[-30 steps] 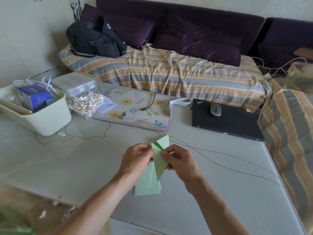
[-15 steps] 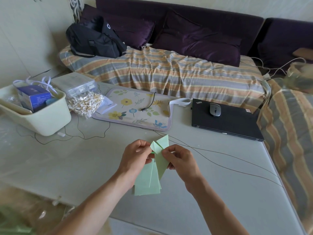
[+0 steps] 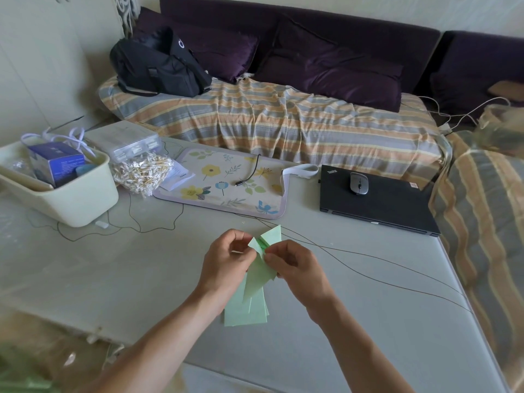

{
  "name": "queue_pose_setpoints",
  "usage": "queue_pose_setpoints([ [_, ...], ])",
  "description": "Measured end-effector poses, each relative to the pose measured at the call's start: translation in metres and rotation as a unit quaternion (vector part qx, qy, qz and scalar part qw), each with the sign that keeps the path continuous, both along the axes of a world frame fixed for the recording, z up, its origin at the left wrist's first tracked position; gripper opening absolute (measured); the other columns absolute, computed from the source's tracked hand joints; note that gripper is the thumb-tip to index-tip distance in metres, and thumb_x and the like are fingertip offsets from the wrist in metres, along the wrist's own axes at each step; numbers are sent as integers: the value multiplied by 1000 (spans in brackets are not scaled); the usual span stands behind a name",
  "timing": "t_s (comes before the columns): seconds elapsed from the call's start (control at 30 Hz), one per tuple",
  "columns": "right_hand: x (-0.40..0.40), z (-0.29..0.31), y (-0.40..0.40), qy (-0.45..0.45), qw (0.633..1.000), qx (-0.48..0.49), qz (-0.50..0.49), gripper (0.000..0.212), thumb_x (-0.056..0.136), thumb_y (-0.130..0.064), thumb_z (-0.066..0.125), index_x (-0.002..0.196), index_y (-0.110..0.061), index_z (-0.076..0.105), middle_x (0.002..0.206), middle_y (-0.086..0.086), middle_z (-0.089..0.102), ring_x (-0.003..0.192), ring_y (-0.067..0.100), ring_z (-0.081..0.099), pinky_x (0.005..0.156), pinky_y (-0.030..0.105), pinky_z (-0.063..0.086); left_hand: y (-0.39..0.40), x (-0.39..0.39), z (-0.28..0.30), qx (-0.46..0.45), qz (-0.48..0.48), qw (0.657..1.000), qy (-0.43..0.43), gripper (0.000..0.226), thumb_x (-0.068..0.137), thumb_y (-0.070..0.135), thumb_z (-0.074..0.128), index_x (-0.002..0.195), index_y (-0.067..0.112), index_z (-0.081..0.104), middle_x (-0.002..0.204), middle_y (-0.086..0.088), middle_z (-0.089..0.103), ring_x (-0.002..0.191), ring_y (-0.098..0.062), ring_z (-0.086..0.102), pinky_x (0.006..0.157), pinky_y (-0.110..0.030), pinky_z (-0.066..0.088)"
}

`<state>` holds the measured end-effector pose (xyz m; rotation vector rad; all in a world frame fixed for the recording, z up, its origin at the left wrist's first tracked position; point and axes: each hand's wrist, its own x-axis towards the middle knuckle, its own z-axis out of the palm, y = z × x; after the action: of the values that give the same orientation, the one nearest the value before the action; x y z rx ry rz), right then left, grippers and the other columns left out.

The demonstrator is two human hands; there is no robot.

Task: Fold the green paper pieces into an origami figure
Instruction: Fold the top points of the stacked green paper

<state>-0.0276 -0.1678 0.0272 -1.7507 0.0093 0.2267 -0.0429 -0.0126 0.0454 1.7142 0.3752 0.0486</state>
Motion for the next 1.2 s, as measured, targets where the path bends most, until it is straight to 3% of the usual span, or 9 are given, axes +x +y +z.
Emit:
queue_pose_setpoints([
  [0.17, -1, 5, 3, -21, 1000, 16, 11, 16, 99, -25, 62, 93, -13, 72, 83, 1, 74, 77, 10, 67, 75, 28, 52, -2, -2, 2, 125, -27, 990, -56, 15, 81, 12, 68, 83, 26, 63, 70, 10, 63, 59, -1, 53, 57, -13, 41],
  [0.27, -1, 7, 3, -16, 999, 15, 25, 24, 100, -29, 62, 93, -7, 70, 81, 1, 72, 75, 10, 67, 73, 27, 52, -5, -5, 3, 162, -66, 980, -97, 13, 82, 16, 70, 80, 26, 62, 67, 6, 63, 59, -6, 54, 58, -15, 43],
  [0.37, -1, 5, 3, -10, 999, 17, 27, 24, 96, -28, 68, 93, -5, 70, 78, 2, 70, 71, 10, 65, 72, 28, 52, -5, -5, 1, 173, -79, 976, -110, 11, 82, 17, 71, 79, 26, 64, 67, 6, 65, 60, -9, 57, 57, -19, 45],
  [0.7, 1, 1, 2, -1, 1000, -1, -7, 10, 93, -14, 65, 87, -14, 73, 72, 0, 64, 66, 13, 55, 70, 31, 50, 0, 1, -10, 196, -61, 971, -122, 9, 84, 21, 81, 83, 25, 73, 75, 18, 71, 75, -1, 64, 64, -10, 43],
  [0.83, 1, 1, 2, -5, 1000, 1, -5, 12, 92, -13, 64, 83, -15, 72, 70, 0, 63, 66, 15, 53, 69, 32, 49, 5, 2, -15, 262, -38, 951, -159, 21, 75, 19, 87, 80, 25, 67, 80, 14, 66, 80, -2, 60, 71, -21, 46],
  [0.97, 2, 0, 2, -6, 1000, 11, -4, 14, 91, -13, 65, 81, -17, 73, 68, 1, 63, 66, 16, 53, 70, 35, 49, 5, 3, -14, 287, -55, 943, -160, 15, 78, 20, 84, 80, 27, 71, 76, 14, 66, 75, -2, 61, 69, -22, 48],
  [1.1, 3, 0, 1, -6, 1000, 13, -12, 12, 90, -12, 65, 84, -16, 74, 83, 18, 71, 71, 17, 59, 75, 41, 54, 0, 0, -12, 258, -84, 950, -158, 9, 84, 33, 78, 86, 28, 71, 79, 19, 69, 78, -2, 64, 67, -11, 46],
  [1.2, 3, -1, -1, -6, 1000, 12, -9, 14, 89, -11, 65, 84, -17, 76, 85, 17, 72, 72, 16, 61, 76, 42, 55, -1, 0, -11, 243, -87, 955, -149, 11, 83, 32, 78, 89, 29, 69, 81, 18, 69, 81, -2, 65, 69, -12, 47],
])
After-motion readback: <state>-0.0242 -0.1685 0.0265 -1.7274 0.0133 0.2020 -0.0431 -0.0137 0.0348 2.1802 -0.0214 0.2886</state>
